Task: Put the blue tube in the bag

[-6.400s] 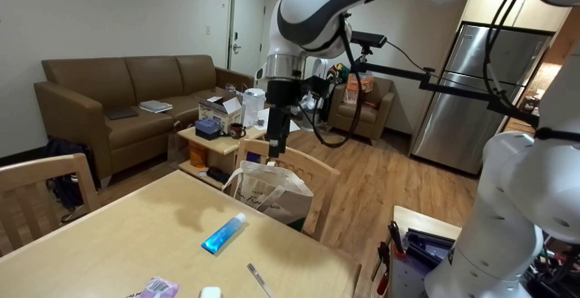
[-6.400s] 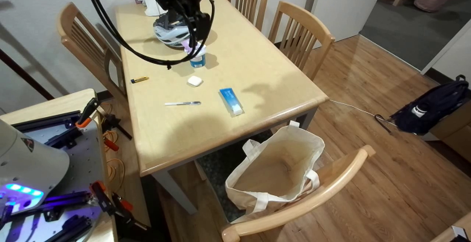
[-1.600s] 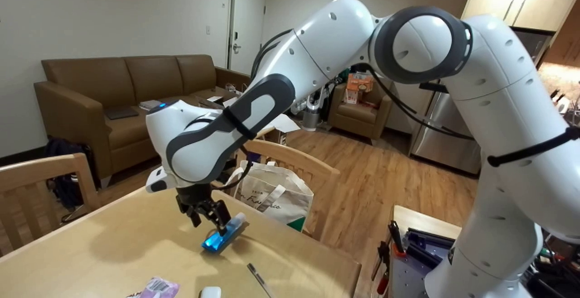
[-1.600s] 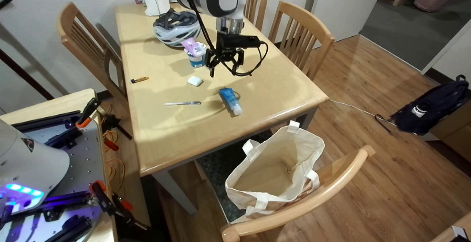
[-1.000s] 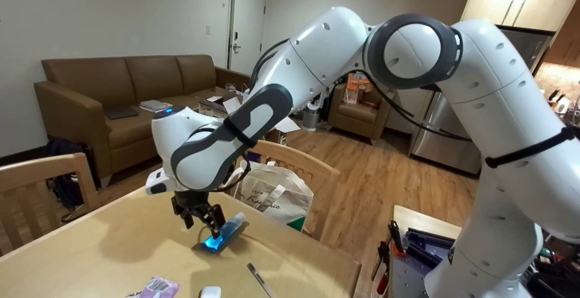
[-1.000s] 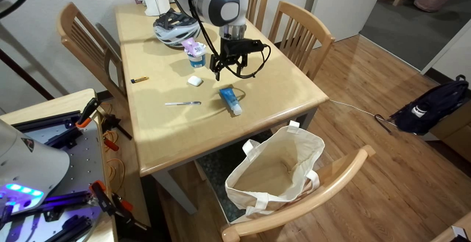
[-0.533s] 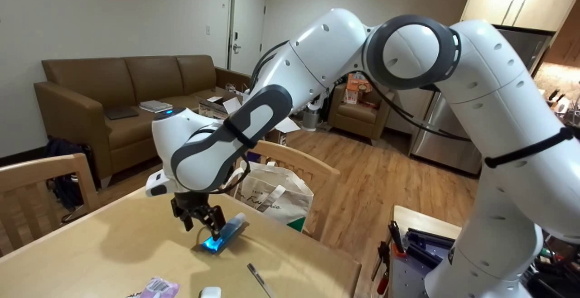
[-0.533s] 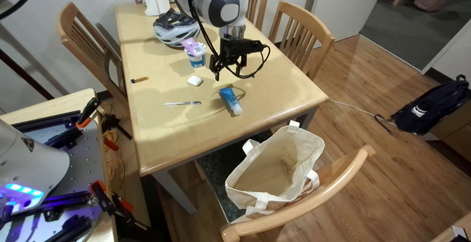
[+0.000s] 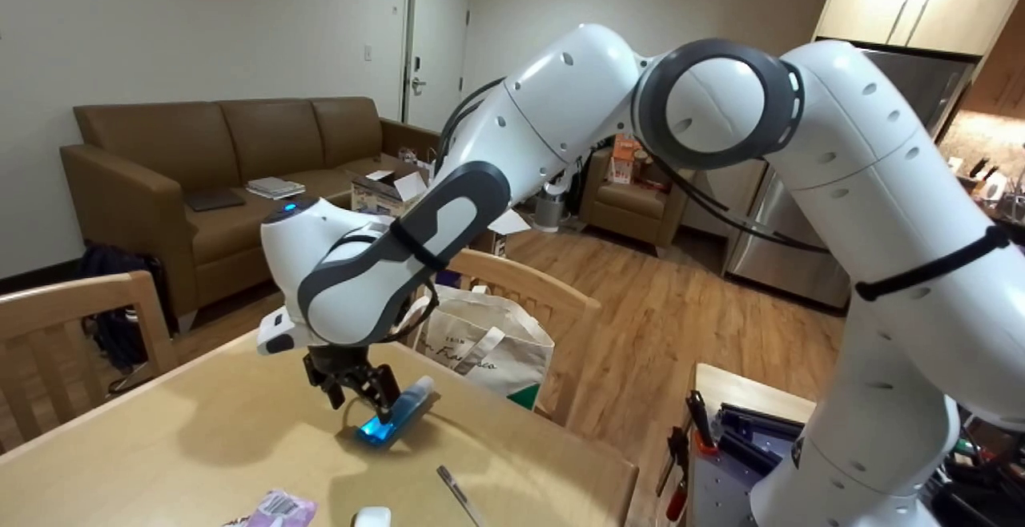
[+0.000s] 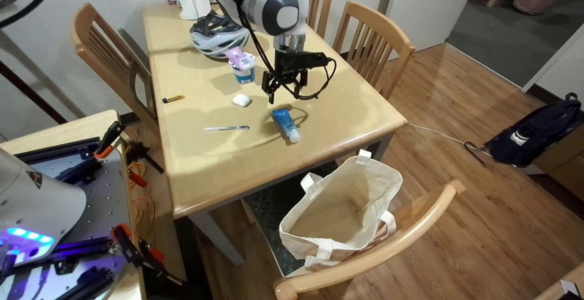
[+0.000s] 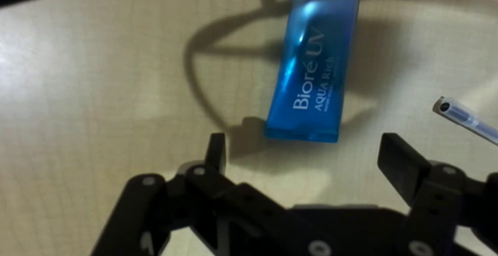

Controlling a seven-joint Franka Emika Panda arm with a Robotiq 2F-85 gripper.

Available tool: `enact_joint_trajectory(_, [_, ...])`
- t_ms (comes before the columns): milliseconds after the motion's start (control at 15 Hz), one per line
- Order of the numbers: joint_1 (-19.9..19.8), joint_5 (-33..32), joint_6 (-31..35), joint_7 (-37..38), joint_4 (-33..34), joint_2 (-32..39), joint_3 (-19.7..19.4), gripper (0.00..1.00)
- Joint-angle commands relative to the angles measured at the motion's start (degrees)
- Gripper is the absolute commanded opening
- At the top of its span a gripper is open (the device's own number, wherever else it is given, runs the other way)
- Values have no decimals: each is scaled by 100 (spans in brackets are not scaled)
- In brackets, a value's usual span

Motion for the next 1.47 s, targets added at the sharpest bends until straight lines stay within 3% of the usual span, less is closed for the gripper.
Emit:
enact_joint_trajectory(0, [37, 30, -65, 343, 275, 346, 53, 100])
enact_joint_trajectory(533, [141, -39, -499, 1452, -4, 259, -35, 100])
enact_joint_trajectory(800, [68, -65, -482, 1436, 22, 359, 55, 100])
enact_joint_trajectory(867, [45, -90, -319, 1357, 0, 386, 77, 75])
enact_joint_trajectory(933, [57, -133, -240, 1339, -4, 404, 72, 74])
enact_joint_trajectory(1400, [41, -213, -56, 1116, -27, 475, 125, 28])
